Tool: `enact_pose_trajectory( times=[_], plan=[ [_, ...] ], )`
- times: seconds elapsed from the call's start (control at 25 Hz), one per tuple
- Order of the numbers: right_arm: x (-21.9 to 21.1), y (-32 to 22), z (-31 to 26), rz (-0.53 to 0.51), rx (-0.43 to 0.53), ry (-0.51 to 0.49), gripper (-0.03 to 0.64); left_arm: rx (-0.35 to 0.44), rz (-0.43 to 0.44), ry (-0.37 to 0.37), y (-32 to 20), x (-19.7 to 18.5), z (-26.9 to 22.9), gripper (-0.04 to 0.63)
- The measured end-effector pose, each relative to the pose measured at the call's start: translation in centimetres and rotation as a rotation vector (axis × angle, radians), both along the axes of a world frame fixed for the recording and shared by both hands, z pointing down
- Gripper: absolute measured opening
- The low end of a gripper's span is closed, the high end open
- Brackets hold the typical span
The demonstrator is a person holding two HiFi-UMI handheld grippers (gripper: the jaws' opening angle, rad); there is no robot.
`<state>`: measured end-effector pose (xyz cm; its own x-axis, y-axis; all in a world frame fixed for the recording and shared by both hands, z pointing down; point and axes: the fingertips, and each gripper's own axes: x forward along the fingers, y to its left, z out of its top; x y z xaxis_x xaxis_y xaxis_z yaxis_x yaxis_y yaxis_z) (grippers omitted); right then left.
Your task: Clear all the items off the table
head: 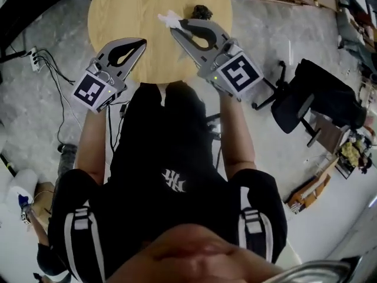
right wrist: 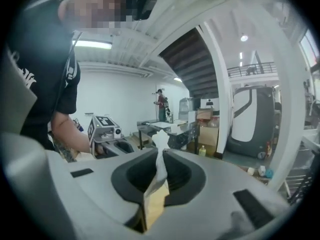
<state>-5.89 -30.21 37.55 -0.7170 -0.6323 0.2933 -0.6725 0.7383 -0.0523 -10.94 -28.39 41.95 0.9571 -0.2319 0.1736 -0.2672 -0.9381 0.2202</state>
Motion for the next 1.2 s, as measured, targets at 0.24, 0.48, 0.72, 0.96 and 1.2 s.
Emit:
enact_pose_trajectory(
  times=[0.24,0.48,0.72,0.96,1.2],
  plan=[
    [5.7,3.6,-7.2,0.037,0.093,-0.076,0.026,0.015,0.074,0.023,3.2,6.1,-5.2,0.012],
    [19.0,6.9,-3.3,0.073,0.159,-0.16,0.025,0.042,0.161,-0.001,7.3,19.9,-0.4,0.012],
    [40.5,17.8,7.1,0.217,0.129,-0.207,0.025,-0.034,0.229,-0.027,17.6,38.5,8.9,0.012],
    [48.7,24.1,-4.5,0.26,0.163,-0.179,0.025,-0.017,0.183,0.033,21.7,45.2,-3.2,0.012],
    [47.8,23.4,1.0,0.276,0.058,-0.121,0.025,-0.032,0.184,0.01,21.8,42.5,-0.3,0.012]
  ],
)
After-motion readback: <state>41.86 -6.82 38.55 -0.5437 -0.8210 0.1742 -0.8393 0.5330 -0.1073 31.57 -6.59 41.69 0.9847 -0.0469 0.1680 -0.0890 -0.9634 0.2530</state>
